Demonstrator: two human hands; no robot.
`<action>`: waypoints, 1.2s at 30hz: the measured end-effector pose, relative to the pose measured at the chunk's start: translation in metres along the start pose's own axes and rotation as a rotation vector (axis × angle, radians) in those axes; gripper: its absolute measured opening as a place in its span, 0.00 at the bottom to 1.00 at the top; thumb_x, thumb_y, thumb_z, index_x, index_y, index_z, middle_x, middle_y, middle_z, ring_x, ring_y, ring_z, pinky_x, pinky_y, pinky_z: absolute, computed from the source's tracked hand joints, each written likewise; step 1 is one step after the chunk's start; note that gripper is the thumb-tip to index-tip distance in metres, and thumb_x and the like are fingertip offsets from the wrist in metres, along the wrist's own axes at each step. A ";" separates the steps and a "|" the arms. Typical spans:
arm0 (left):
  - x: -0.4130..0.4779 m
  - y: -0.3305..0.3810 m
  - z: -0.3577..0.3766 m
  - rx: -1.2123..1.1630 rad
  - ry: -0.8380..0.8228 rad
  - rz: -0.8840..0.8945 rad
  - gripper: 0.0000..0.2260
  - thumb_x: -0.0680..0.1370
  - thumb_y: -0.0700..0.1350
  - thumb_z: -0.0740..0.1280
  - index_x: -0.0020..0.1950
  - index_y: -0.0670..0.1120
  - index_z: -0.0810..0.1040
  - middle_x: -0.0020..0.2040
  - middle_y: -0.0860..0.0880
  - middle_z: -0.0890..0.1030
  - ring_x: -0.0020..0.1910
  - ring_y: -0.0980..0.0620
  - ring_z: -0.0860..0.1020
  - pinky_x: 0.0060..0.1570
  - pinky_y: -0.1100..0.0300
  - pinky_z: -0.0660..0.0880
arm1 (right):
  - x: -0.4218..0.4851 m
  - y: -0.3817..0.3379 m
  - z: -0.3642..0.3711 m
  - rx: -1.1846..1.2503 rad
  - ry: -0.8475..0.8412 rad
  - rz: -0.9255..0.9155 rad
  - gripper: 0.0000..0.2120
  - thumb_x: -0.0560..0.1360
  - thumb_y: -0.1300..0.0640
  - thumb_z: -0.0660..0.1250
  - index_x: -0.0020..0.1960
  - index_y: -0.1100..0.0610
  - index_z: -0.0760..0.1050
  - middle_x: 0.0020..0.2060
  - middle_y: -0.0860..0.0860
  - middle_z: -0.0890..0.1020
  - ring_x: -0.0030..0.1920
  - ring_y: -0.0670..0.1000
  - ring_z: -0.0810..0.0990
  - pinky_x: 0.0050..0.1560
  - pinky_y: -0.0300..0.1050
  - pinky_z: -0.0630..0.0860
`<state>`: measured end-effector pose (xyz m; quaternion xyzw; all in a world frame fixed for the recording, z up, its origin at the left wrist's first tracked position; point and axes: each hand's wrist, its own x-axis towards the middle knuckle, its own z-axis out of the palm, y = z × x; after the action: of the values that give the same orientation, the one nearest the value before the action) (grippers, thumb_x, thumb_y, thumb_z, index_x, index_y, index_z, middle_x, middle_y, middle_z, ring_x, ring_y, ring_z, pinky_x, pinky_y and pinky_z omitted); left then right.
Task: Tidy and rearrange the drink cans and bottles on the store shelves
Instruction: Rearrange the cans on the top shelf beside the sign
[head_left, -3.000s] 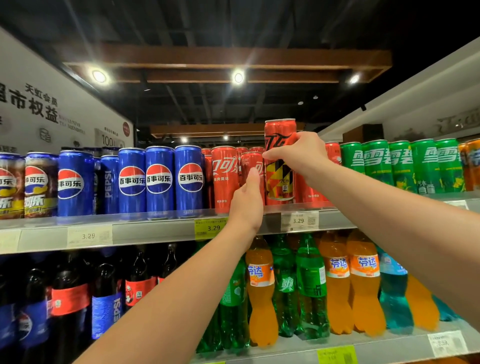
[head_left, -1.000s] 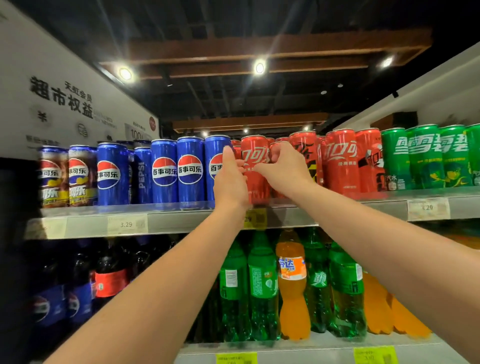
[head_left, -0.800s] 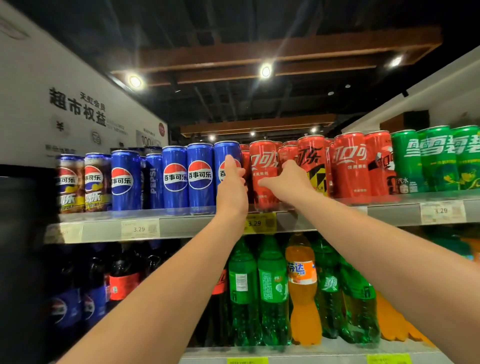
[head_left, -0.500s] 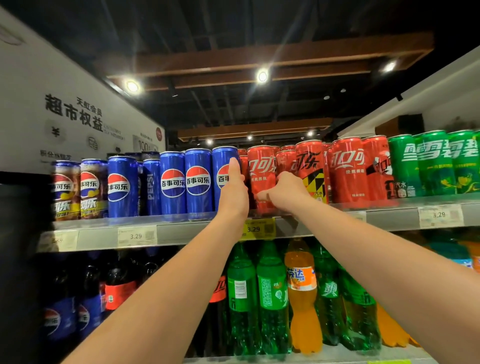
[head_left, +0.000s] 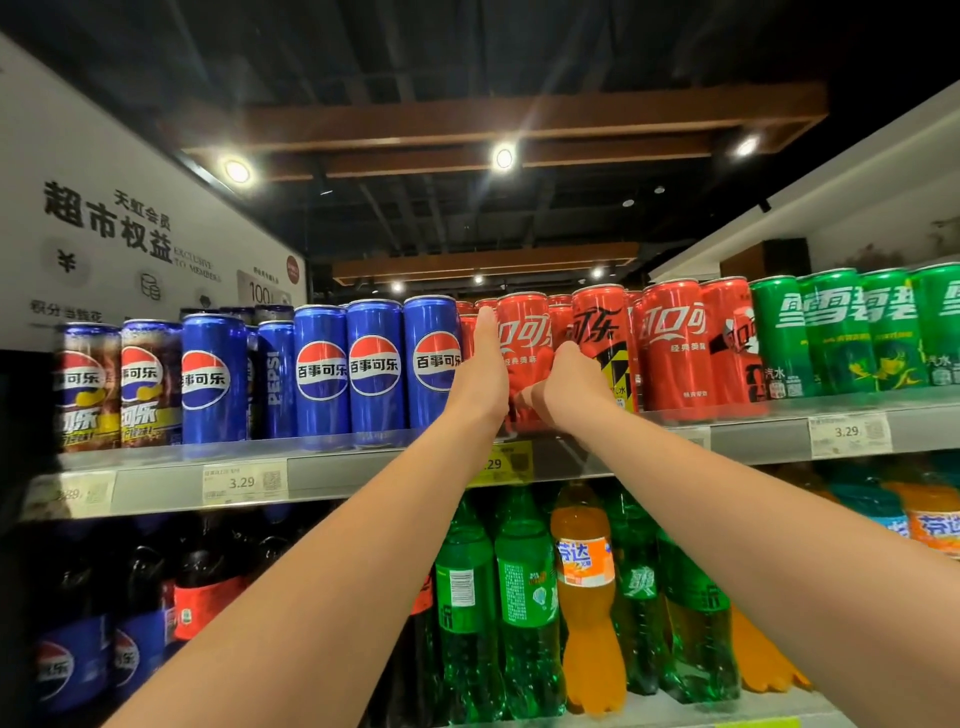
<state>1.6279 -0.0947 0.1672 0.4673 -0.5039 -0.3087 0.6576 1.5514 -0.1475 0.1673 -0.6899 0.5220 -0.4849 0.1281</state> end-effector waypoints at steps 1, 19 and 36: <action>0.000 0.000 0.001 -0.003 -0.006 -0.001 0.34 0.76 0.68 0.50 0.70 0.44 0.67 0.65 0.42 0.75 0.56 0.48 0.75 0.52 0.55 0.70 | 0.000 0.001 -0.001 0.004 0.002 0.002 0.26 0.74 0.55 0.71 0.66 0.60 0.64 0.60 0.57 0.76 0.59 0.59 0.78 0.53 0.51 0.76; -0.036 0.001 -0.038 0.058 0.180 0.048 0.26 0.77 0.65 0.54 0.61 0.46 0.73 0.48 0.49 0.77 0.54 0.47 0.75 0.64 0.46 0.70 | -0.041 -0.019 -0.016 0.078 0.125 -0.227 0.17 0.74 0.55 0.67 0.60 0.60 0.71 0.54 0.53 0.75 0.51 0.53 0.73 0.50 0.48 0.73; -0.047 0.005 -0.183 0.119 0.434 0.104 0.22 0.77 0.65 0.53 0.44 0.49 0.76 0.50 0.46 0.82 0.52 0.46 0.80 0.61 0.45 0.72 | -0.096 -0.133 0.092 0.281 -0.156 -0.383 0.08 0.73 0.58 0.67 0.52 0.57 0.75 0.46 0.50 0.77 0.47 0.51 0.74 0.46 0.43 0.69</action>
<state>1.7876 0.0035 0.1441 0.5342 -0.3915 -0.1364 0.7367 1.7060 -0.0403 0.1615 -0.7869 0.2978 -0.5135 0.1683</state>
